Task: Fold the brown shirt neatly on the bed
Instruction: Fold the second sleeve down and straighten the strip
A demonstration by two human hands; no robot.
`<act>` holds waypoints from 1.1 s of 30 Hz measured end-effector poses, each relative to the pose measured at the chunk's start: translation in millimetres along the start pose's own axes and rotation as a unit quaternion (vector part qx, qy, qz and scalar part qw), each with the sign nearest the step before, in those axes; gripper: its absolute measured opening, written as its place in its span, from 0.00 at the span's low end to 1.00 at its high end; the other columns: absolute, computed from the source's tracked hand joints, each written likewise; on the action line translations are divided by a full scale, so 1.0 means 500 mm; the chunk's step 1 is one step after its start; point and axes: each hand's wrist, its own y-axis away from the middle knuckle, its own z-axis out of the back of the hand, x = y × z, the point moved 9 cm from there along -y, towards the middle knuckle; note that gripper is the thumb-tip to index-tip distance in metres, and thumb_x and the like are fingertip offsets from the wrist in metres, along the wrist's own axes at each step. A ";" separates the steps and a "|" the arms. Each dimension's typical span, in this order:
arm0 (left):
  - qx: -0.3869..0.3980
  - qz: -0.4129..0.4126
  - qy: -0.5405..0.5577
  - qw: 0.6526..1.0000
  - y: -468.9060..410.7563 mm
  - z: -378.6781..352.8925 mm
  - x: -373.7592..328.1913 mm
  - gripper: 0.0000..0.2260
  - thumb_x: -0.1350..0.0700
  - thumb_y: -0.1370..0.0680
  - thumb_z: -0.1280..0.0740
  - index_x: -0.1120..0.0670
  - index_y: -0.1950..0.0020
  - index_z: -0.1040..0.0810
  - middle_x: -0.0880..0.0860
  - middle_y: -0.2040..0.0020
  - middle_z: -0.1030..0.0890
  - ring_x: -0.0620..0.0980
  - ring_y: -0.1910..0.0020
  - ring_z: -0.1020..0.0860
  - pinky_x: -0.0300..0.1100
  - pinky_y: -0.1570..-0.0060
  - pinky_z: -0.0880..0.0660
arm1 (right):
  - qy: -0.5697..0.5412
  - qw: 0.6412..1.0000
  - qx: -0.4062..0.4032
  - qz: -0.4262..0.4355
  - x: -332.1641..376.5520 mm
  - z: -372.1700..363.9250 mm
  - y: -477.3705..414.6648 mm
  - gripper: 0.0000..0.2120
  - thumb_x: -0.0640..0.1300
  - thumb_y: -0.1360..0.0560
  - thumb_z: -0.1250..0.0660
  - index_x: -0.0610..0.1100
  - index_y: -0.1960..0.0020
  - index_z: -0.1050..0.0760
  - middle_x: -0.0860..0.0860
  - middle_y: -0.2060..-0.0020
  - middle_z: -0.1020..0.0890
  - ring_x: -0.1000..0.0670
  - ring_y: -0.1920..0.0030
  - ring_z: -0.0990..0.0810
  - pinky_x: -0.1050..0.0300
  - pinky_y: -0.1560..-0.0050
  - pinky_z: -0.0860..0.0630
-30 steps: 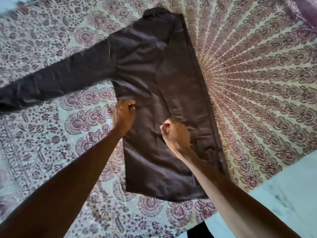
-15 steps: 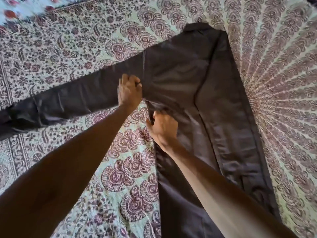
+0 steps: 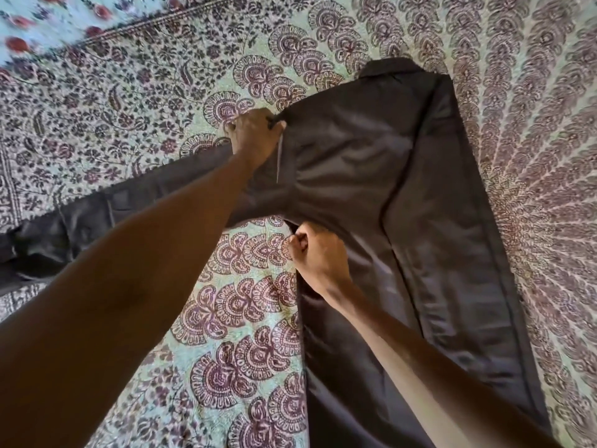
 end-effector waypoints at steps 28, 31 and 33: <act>-0.061 -0.089 0.034 0.994 0.140 -0.103 -0.388 0.18 0.54 0.26 0.38 0.54 0.36 0.29 0.55 0.40 0.23 0.57 0.40 0.26 0.54 0.39 0.31 | -0.106 0.957 -0.001 -0.271 -0.375 0.204 0.122 0.21 0.62 0.24 0.39 0.47 0.40 0.28 0.43 0.55 0.16 0.38 0.47 0.20 0.48 0.51 0.26; -0.078 -0.117 0.002 0.990 0.284 -0.097 -0.358 0.19 0.56 0.25 0.38 0.55 0.34 0.30 0.60 0.35 0.27 0.61 0.37 0.29 0.59 0.36 0.33 | -0.131 0.949 0.037 -0.286 -0.376 0.188 0.179 0.25 0.64 0.28 0.36 0.47 0.40 0.27 0.44 0.59 0.16 0.40 0.48 0.19 0.47 0.49 0.22; -0.063 -0.127 0.042 0.989 0.384 -0.119 -0.313 0.14 0.58 0.26 0.37 0.51 0.41 0.30 0.59 0.41 0.25 0.60 0.45 0.26 0.57 0.43 0.28 | -0.133 0.945 0.055 -0.293 -0.370 0.181 0.225 0.24 0.64 0.29 0.33 0.46 0.44 0.25 0.44 0.60 0.16 0.41 0.48 0.18 0.47 0.50 0.23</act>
